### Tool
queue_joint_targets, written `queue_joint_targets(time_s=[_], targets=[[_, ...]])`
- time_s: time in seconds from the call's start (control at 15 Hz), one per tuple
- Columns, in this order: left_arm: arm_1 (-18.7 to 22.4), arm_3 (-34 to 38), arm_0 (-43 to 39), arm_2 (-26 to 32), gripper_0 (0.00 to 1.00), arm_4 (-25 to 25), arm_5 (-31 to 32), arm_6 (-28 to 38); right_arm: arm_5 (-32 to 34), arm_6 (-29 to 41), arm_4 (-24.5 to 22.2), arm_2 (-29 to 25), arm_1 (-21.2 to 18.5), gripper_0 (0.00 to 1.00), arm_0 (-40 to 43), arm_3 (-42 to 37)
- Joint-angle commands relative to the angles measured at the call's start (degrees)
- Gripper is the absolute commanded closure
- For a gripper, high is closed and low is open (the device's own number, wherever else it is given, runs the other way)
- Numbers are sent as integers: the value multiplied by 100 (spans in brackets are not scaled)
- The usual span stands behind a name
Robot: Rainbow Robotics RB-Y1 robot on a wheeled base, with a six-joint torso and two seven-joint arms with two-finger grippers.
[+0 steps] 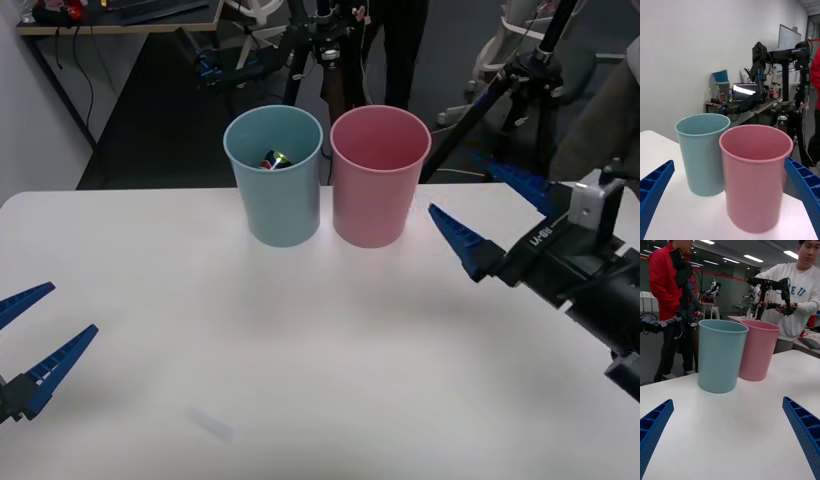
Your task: Grasp the object on the table and drop it into the matching bin: aluminum can to the light blue bin, PET bottle to the pink bin.
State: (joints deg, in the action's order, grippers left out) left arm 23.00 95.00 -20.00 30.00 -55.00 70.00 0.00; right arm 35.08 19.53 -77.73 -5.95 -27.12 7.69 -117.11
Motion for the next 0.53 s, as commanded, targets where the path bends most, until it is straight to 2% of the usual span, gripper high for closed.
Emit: queue_joint_targets(time_s=[0.07,0.27,0.53], targets=[[0,0,0,0,0,0,0,0,720,-292,303,-803,128,0,584,4],[0,0,0,0,0,0,0,0,1519,-274,540,-1585,330,0,1120,57],[0,0,0,0,0,0,0,0,2249,-362,1067,-2191,339,0,1481,505]])
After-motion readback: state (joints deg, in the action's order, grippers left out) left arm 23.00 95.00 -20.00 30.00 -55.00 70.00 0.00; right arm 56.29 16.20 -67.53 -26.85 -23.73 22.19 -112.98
